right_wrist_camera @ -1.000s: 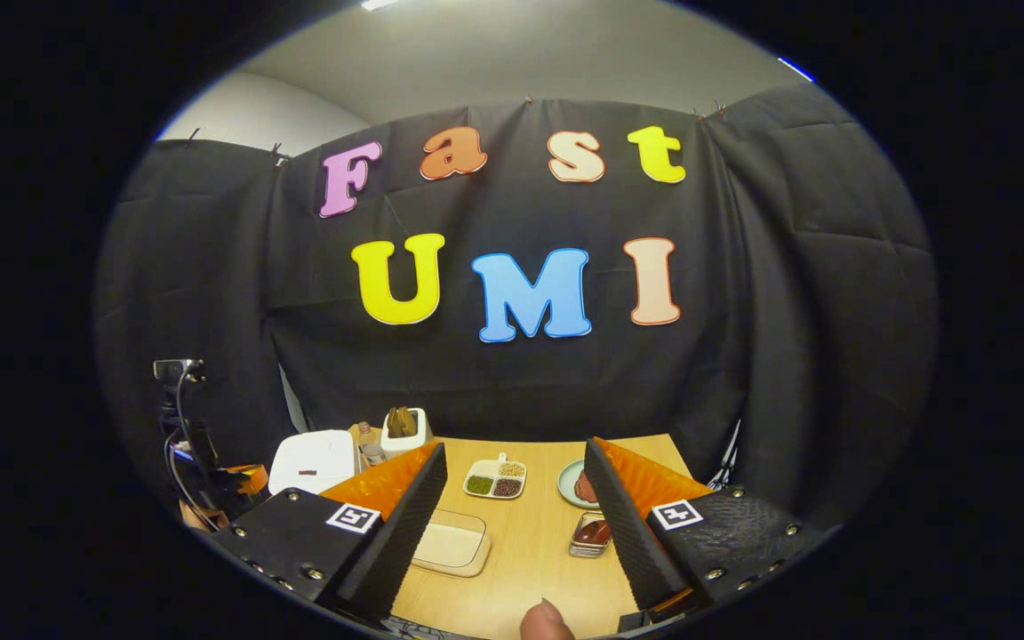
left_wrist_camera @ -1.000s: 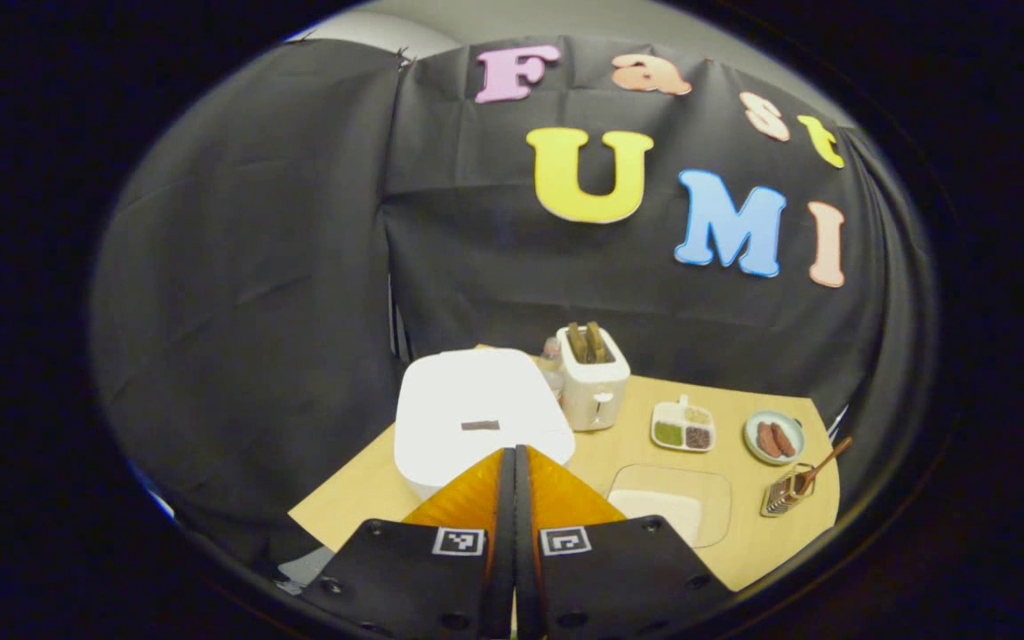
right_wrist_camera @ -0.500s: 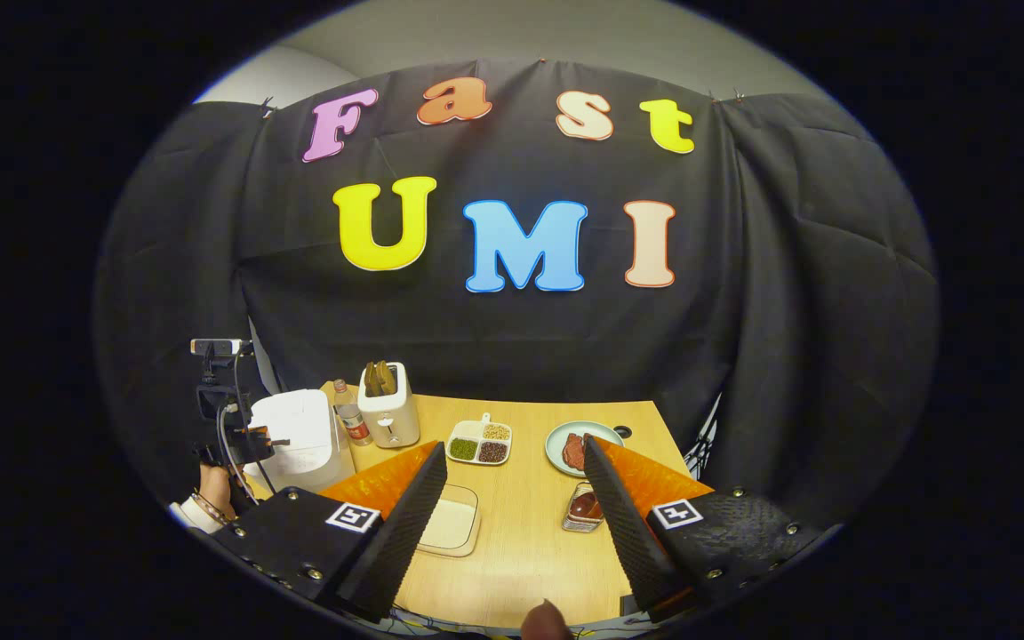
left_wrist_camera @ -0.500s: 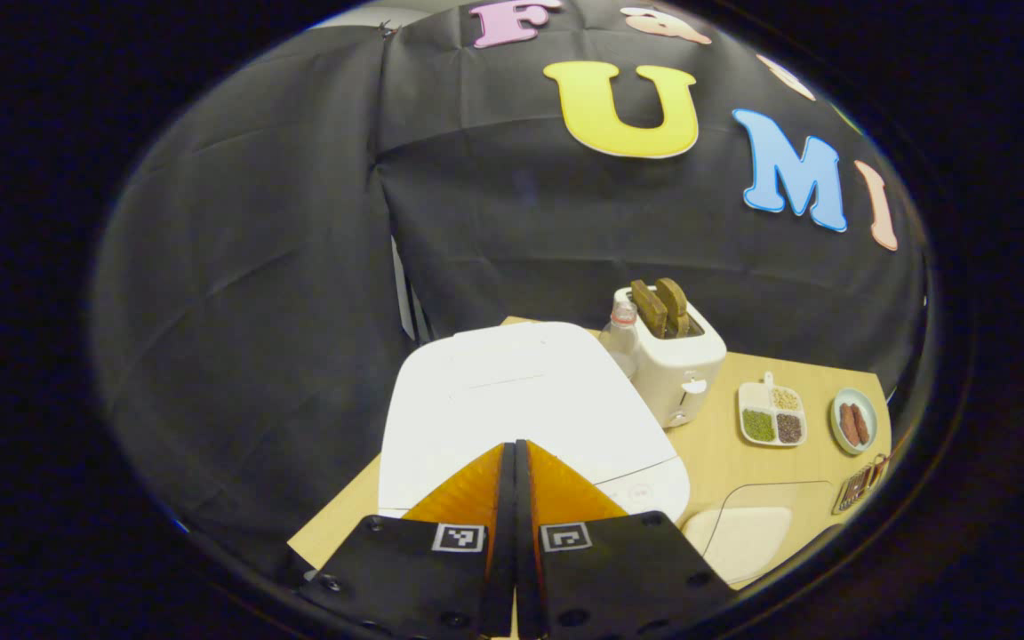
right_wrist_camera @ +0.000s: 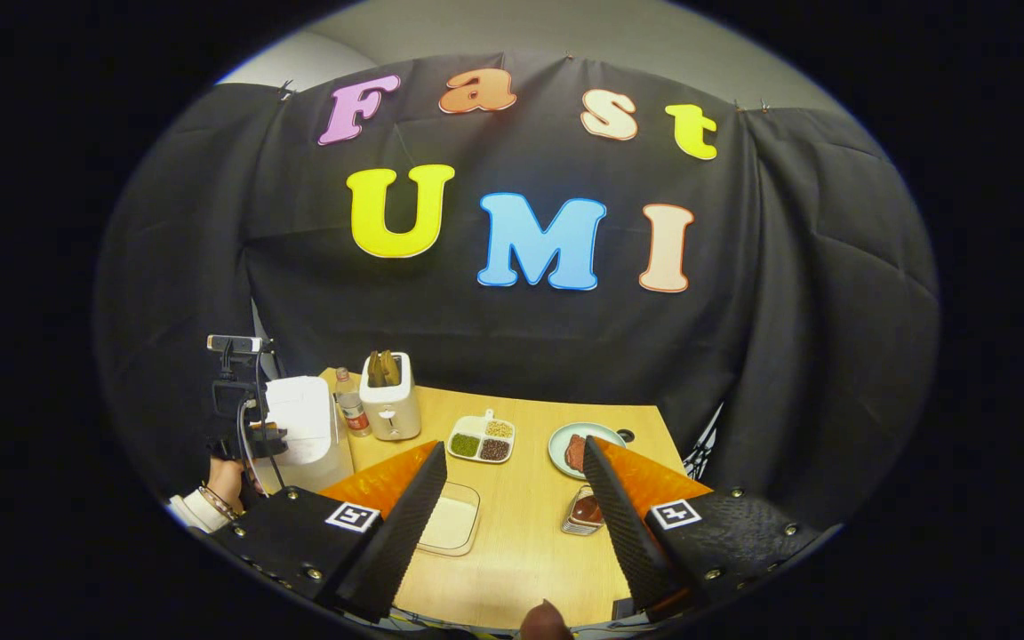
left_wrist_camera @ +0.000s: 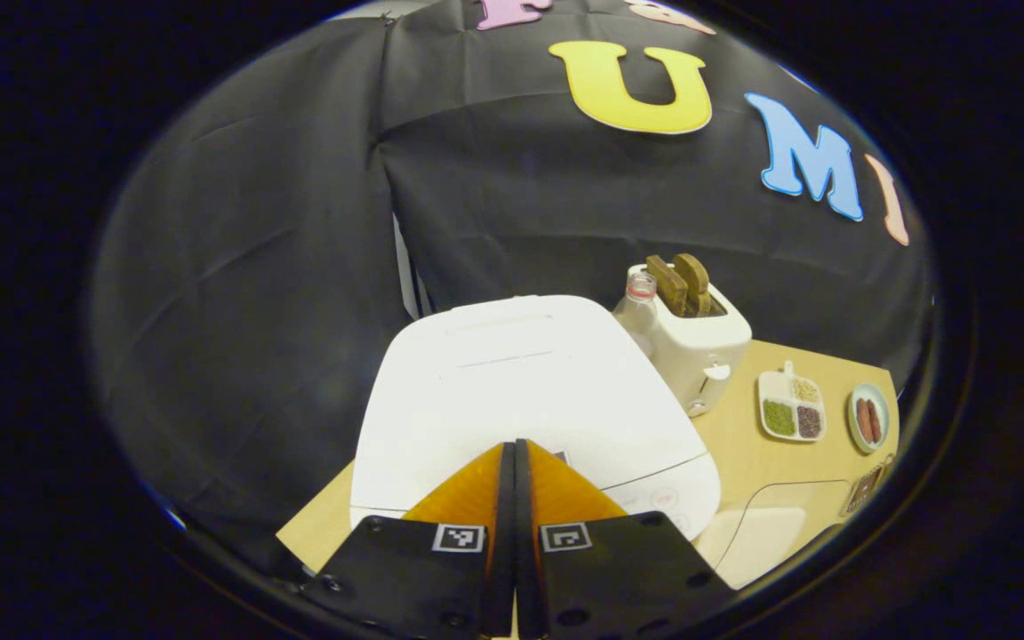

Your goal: Close the left gripper, press the button to open the rice cooker; take a wooden spoon from the chopstick holder with the right hand, scoop a spoonful of rice and pour it into the rice cooker, then put the wooden spoon back into the chopstick holder.

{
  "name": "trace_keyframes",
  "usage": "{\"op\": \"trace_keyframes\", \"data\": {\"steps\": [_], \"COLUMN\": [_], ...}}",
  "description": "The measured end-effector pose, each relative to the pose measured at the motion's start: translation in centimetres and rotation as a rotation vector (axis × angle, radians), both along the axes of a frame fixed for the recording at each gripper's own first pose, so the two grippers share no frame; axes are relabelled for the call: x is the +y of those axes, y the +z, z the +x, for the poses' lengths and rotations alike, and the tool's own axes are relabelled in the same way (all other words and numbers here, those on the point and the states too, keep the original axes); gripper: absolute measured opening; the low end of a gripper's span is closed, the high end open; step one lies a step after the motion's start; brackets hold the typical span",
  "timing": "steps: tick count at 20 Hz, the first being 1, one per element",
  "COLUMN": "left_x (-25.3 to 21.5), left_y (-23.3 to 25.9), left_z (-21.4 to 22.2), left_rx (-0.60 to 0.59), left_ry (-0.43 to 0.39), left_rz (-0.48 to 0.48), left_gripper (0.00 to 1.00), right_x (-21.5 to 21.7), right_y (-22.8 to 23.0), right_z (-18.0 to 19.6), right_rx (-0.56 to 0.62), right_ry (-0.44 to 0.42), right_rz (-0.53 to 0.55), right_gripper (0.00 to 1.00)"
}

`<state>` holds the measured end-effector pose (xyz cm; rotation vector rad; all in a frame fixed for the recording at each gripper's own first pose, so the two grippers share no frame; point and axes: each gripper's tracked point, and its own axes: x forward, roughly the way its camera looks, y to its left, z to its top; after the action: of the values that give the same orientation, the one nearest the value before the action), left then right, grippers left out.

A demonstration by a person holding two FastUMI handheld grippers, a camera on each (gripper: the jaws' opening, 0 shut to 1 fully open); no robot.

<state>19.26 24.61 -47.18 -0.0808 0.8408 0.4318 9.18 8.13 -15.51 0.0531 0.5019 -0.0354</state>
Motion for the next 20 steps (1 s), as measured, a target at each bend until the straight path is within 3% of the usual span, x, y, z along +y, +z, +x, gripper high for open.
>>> {"op": "trace_keyframes", "data": {"steps": [6, 9, 12, 15, 16, 17, 18, 19, 20], "left_x": [-0.1, -0.2, 0.0, 0.5, 0.3, -0.7, -1.5, -2.0, -1.6], "left_y": [0.4, 1.0, 3.2, 7.1, 6.1, 4.2, 1.5, -0.2, 0.5], "left_z": [-0.2, -0.9, -1.2, 0.8, 1.4, 0.7, 0.1, -1.2, -0.4], "left_rx": [-0.007, -0.052, -0.152, -0.306, -0.265, -0.192, -0.088, -0.018, -0.067], "left_ry": [0.008, 0.078, 0.133, 0.090, 0.066, 0.053, 0.052, 0.073, 0.051], "left_rz": [-0.004, -0.048, -0.072, -0.018, -0.030, -0.063, -0.108, -0.135, -0.087], "left_gripper": [0.09, 0.10, 0.10, 0.12, 0.12, 0.01, 0.10, 0.09, 0.10], "right_x": [-0.5, -1.4, -2.3, -3.1, -3.2, -3.2, -3.1, -3.1, -2.9], "right_y": [0.0, 0.2, 0.0, -0.1, -0.2, -0.2, -0.3, -0.2, -0.2], "right_z": [-0.8, -1.5, -2.4, -3.2, -3.4, -3.6, -3.7, -3.9, -4.1], "right_rx": [-0.008, -0.015, -0.017, -0.015, -0.013, -0.013, -0.012, -0.011, -0.013], "right_ry": [-0.006, -0.017, -0.033, -0.048, -0.050, -0.052, -0.053, -0.052, -0.051], "right_rz": [0.015, 0.006, 0.010, 0.014, 0.019, 0.025, 0.031, 0.034, 0.031], "right_gripper": [0.95, 0.95, 0.95, 0.95, 0.95, 0.95, 0.95, 0.95, 0.95]}}
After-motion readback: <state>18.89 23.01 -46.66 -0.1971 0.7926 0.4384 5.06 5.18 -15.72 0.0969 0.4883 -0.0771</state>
